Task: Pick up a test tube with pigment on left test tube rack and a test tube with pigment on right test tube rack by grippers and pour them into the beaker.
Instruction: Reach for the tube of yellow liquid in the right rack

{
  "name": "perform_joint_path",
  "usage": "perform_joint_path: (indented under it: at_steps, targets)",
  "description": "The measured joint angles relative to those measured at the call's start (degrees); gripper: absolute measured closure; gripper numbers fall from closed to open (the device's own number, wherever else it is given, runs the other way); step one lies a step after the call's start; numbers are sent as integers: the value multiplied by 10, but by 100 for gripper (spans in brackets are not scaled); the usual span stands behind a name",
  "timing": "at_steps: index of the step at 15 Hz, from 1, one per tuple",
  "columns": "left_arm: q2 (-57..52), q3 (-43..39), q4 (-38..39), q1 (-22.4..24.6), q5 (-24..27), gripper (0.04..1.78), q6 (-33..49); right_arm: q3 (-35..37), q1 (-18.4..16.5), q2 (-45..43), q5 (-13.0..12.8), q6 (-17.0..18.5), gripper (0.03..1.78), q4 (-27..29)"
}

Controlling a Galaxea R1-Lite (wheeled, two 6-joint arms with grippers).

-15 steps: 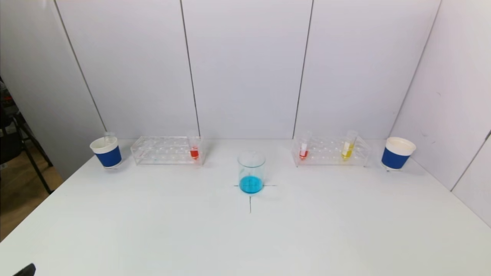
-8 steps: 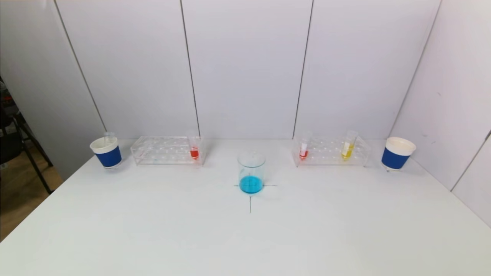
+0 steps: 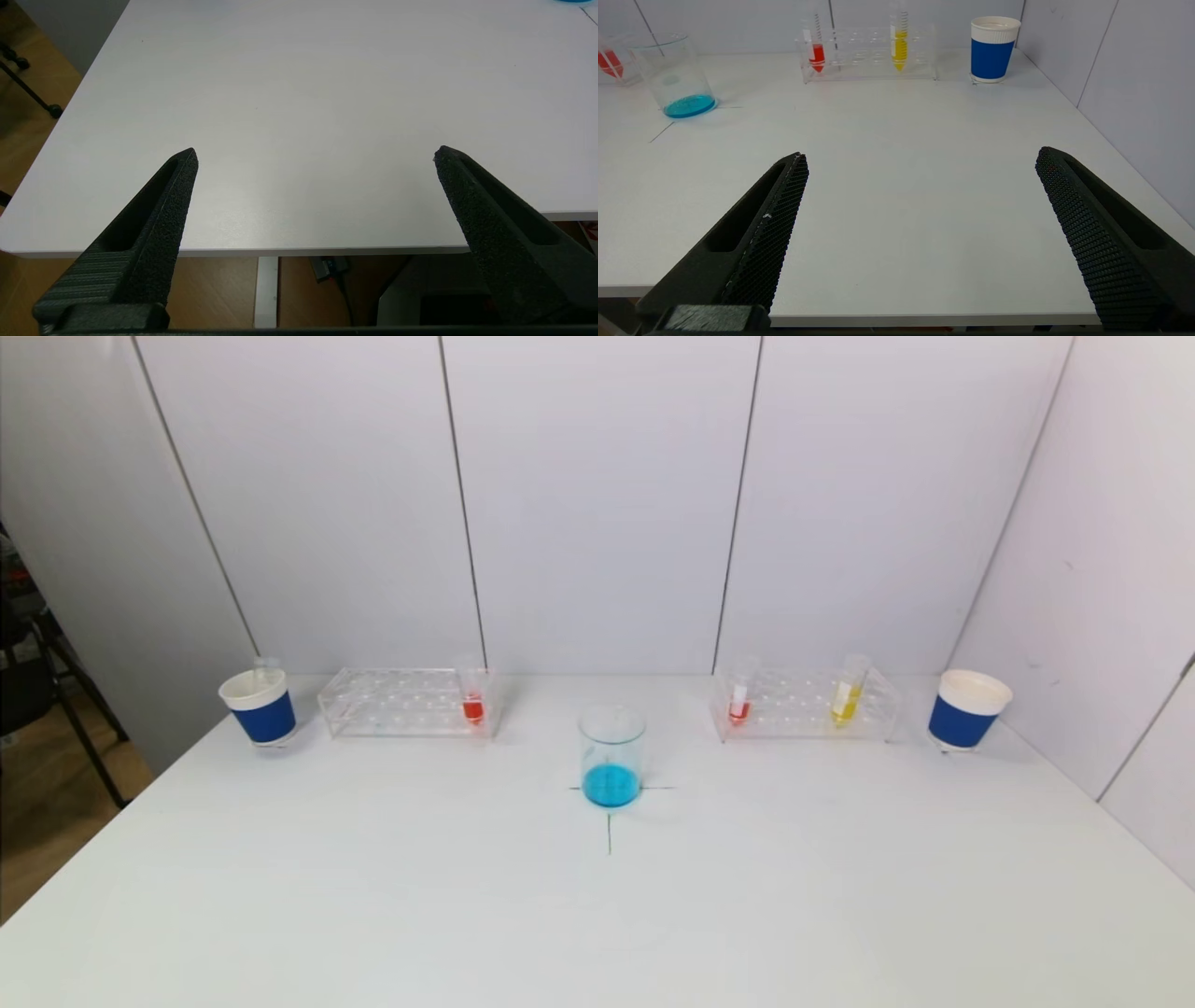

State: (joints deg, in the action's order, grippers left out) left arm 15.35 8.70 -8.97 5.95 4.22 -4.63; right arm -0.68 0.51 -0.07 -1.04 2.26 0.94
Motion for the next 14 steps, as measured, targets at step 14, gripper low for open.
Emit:
perform_joint_path:
  at_steps: [14]
  targets:
    - [-138,-6,-119,-56,-31,6,-6,0,0,0,0,0,4,0]
